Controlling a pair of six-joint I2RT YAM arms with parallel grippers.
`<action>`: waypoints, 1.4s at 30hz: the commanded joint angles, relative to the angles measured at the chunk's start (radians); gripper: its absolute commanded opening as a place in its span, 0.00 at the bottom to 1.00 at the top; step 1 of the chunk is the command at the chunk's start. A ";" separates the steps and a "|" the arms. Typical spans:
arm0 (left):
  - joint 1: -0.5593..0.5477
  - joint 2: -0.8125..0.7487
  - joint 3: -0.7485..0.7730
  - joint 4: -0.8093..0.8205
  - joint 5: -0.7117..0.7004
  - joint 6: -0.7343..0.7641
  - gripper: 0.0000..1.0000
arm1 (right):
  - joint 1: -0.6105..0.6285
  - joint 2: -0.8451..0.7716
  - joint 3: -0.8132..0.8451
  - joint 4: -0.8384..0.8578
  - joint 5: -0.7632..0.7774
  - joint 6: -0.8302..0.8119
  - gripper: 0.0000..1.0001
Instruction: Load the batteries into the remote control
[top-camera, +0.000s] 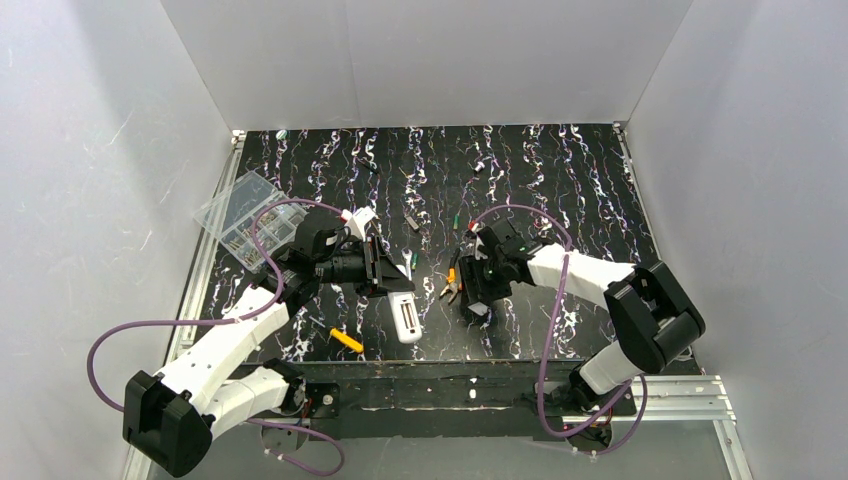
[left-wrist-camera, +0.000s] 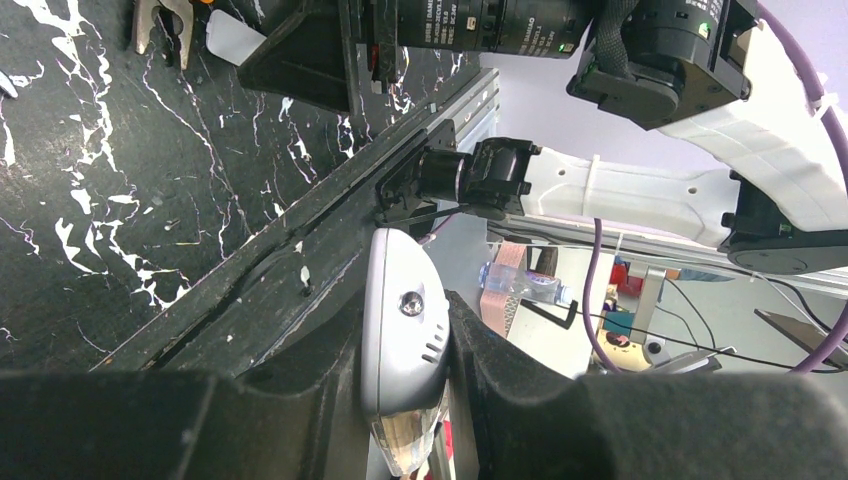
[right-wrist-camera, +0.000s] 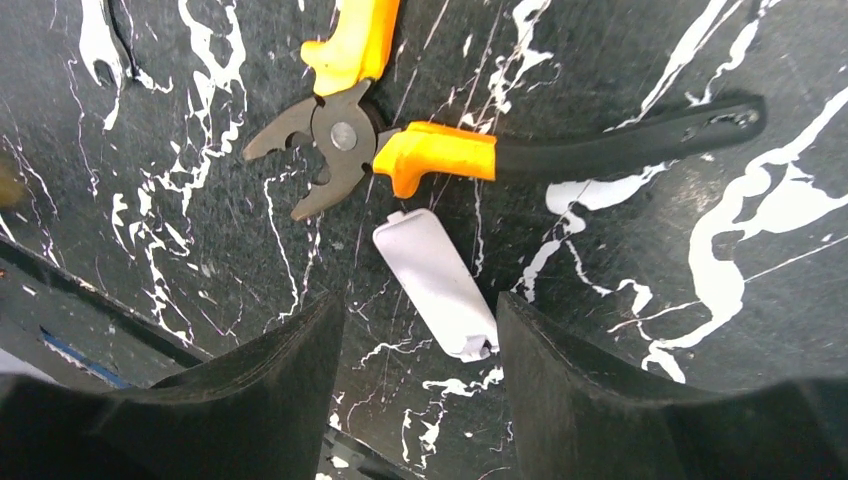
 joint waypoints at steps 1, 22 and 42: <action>0.005 -0.021 -0.006 0.015 0.053 -0.005 0.00 | 0.026 0.002 -0.048 -0.089 -0.005 0.040 0.66; 0.005 -0.025 0.002 0.011 0.055 -0.009 0.00 | 0.070 0.064 -0.037 -0.127 0.117 0.107 0.40; 0.005 -0.046 -0.019 0.002 0.047 -0.004 0.00 | 0.177 0.152 0.004 -0.200 0.234 0.151 0.46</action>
